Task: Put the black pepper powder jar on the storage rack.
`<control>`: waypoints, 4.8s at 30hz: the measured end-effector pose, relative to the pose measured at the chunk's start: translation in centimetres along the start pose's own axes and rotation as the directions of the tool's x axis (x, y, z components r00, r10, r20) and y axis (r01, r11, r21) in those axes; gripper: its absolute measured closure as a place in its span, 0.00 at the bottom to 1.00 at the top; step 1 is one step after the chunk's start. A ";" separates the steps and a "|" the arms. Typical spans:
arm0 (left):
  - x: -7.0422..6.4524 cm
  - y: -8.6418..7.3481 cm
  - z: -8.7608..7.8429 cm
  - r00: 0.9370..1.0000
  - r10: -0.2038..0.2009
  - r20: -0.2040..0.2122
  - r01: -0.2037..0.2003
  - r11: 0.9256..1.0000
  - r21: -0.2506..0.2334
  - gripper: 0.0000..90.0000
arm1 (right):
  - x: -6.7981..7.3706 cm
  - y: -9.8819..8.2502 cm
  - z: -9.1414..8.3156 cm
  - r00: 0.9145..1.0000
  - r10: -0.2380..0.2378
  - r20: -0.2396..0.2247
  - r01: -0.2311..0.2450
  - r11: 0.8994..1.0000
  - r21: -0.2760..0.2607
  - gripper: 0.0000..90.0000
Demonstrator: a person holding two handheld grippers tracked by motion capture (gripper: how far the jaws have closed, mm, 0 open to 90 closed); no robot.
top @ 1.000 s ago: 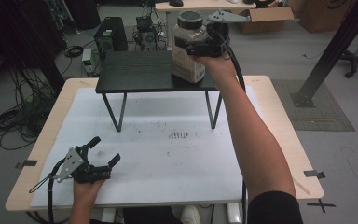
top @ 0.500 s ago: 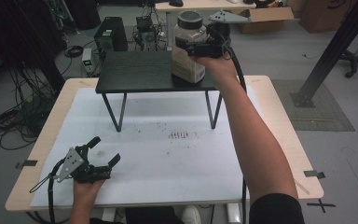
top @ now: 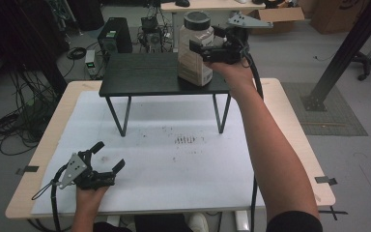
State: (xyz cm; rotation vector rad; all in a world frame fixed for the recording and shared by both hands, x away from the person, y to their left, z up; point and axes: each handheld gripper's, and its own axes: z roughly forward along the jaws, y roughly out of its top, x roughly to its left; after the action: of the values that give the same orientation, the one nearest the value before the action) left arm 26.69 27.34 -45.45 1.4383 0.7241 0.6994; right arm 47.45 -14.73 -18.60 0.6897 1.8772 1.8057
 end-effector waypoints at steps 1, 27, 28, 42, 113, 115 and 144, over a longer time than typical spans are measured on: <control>0.0 0.0 0.0 1.000 0.000 0.000 0.000 1.000 0.000 0.00 | 0.0 0.0 -0.3 1.000 0.000 0.001 0.000 1.000 -0.004 0.00; 0.0 0.0 0.0 1.000 0.003 0.001 -0.003 1.000 0.003 0.00 | 2.6 -3.7 -8.6 1.000 -0.016 -0.015 0.015 0.998 -0.068 0.00; 0.0 0.0 0.0 1.000 0.003 0.001 -0.003 1.000 0.003 0.00 | 2.7 -4.1 -8.8 1.000 -0.014 -0.016 0.013 0.998 -0.067 0.00; -0.1 0.0 0.0 1.000 0.007 0.000 -0.007 1.000 0.000 0.00 | 4.2 -10.3 -10.8 0.997 -0.024 -0.068 0.017 0.995 -0.094 0.00; -0.1 0.0 0.0 1.000 0.012 0.004 -0.012 1.000 -0.004 0.00 | 7.5 -27.7 -10.8 0.999 -0.014 -0.039 0.010 0.995 -0.102 0.00; -0.1 0.0 0.0 1.000 0.012 0.005 -0.012 1.000 -0.003 0.00 | 7.5 -27.7 -10.8 0.999 -0.024 -0.038 0.020 0.995 -0.101 0.00; 0.0 0.0 0.0 1.000 0.003 0.006 -0.003 1.000 -0.001 0.00 | 7.5 -27.7 -10.7 0.999 -0.021 -0.037 0.017 0.995 -0.100 0.00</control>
State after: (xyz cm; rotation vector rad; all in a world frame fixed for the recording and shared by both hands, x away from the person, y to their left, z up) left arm 26.66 27.35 -45.48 1.4403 0.7171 0.6978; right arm 33.51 -18.95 -45.54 0.6038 1.7979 1.8982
